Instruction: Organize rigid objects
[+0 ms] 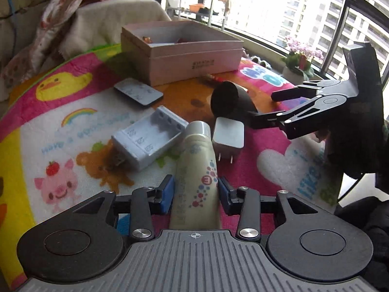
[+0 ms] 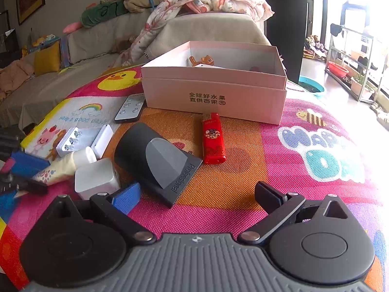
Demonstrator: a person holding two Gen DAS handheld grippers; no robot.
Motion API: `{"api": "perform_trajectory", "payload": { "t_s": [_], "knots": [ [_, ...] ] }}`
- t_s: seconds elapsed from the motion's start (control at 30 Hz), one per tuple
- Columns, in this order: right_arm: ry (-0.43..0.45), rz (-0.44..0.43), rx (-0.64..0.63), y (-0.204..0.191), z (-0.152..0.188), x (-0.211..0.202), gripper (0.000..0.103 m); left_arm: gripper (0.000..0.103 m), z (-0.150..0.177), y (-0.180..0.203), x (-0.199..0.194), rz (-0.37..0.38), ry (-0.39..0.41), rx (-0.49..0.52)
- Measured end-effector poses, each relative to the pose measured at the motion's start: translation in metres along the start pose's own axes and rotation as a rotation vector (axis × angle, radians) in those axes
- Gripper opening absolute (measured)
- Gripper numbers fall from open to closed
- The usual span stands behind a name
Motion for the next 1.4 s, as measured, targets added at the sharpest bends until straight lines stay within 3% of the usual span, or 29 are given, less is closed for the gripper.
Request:
{"api": "perform_trajectory", "payload": {
  "t_s": [0.07, 0.27, 0.43, 0.5, 0.67, 0.83, 0.9, 0.97, 1.13, 1.3, 1.4],
  "knots": [
    [0.018, 0.003, -0.002, 0.0, 0.001, -0.003, 0.1, 0.044, -0.004, 0.007, 0.005, -0.026, 0.023, 0.02],
    [0.079, -0.035, -0.046, -0.008, 0.009, -0.018, 0.1, 0.042, -0.012, 0.002, 0.018, -0.03, 0.078, -0.055],
    [-0.003, -0.131, -0.127, -0.03, 0.029, -0.021, 0.1, 0.042, -0.001, 0.0, 0.005, -0.041, 0.078, -0.087],
    [0.002, -0.1, -0.184, -0.043, 0.031, -0.02, 0.099, 0.042, 0.006, -0.002, -0.002, -0.033, 0.079, -0.119],
    [-0.06, -0.158, -0.139, -0.059, 0.013, -0.007, 0.095, 0.041, 0.02, -0.013, -0.017, 0.006, 0.091, -0.229],
    [-0.04, -0.145, -0.223, -0.083, 0.007, 0.005, 0.078, 0.041, 0.021, -0.009, -0.017, -0.011, 0.109, -0.234],
    [-0.041, -0.165, -0.253, -0.086, 0.006, 0.001, 0.051, 0.043, 0.021, -0.006, -0.016, -0.017, 0.117, -0.229],
    [-0.038, -0.152, -0.272, -0.086, 0.007, -0.006, 0.046, 0.044, 0.019, -0.003, -0.013, -0.019, 0.13, -0.22],
    [-0.027, -0.132, -0.273, -0.075, 0.011, -0.013, 0.047, 0.04, 0.008, 0.009, -0.004, -0.088, 0.101, -0.121],
    [-0.041, -0.166, -0.216, -0.076, 0.011, -0.005, 0.069, 0.04, 0.011, 0.02, -0.007, -0.13, 0.062, -0.049],
    [-0.035, -0.16, -0.202, -0.083, 0.008, 0.0, 0.072, 0.04, 0.013, 0.021, -0.008, -0.142, 0.072, -0.051]
  ]
}}
Point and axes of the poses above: each gripper's, at about its wrist camera, not at the fingertips, and x roughly the way its jaws point, y to its right, z to its underside, the point moved 3 cm from there along x, roughly the way its jaws point, and after that the axes turned 7 degrees about x, right-handed, at the moved point
